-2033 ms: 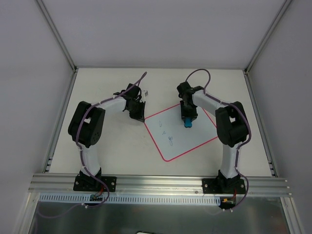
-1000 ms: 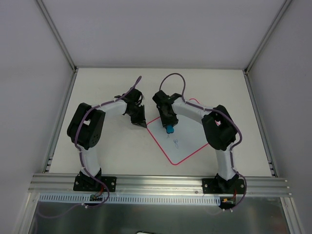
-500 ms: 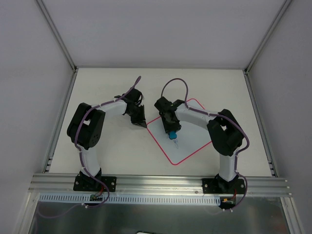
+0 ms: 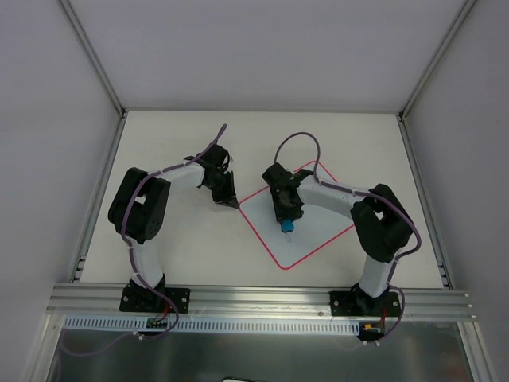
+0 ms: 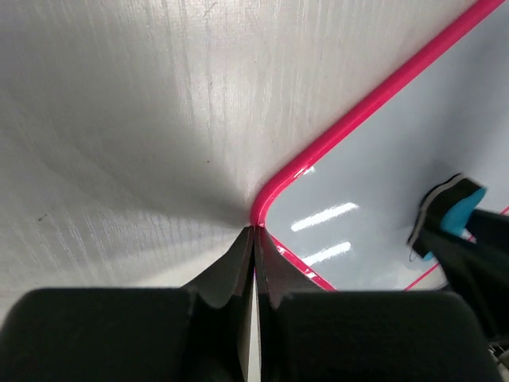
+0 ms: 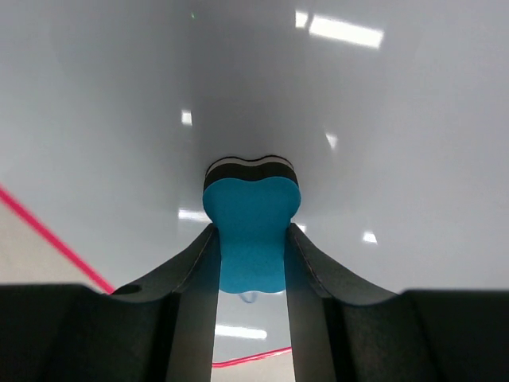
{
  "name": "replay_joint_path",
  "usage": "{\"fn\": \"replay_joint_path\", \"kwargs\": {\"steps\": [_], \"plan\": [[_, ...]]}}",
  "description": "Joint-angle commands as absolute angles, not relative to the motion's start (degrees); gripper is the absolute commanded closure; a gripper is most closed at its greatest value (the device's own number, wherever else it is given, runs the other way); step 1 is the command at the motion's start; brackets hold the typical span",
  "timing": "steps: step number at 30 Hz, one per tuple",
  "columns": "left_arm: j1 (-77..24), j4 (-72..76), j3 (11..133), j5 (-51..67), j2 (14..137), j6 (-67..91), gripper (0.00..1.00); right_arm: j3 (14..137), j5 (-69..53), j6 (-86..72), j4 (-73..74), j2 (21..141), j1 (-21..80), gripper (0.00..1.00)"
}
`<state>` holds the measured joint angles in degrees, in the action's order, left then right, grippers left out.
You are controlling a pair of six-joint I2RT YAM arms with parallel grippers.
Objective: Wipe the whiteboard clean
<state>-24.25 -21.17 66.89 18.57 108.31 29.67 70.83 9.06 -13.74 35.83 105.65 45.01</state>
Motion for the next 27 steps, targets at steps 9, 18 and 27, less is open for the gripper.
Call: {"fn": "replay_joint_path", "kwargs": {"steps": [9, 18, 27], "plan": [[-21.2, -25.8, 64.2, 12.7, 108.1, 28.6, 1.00, 57.6, 13.2, -14.5, 37.5, 97.8, 41.4, 1.00], [-22.0, -25.8, 65.1, 15.6, 105.7, 26.6, 0.96, 63.1, 9.6, -15.1, 36.2, 104.1, 48.9, 1.00], [-22.9, -25.8, 64.7, 15.8, 105.7, 23.9, 0.53, 65.0, 11.4, -12.7, 36.0, 105.4, 46.9, 1.00]]}}
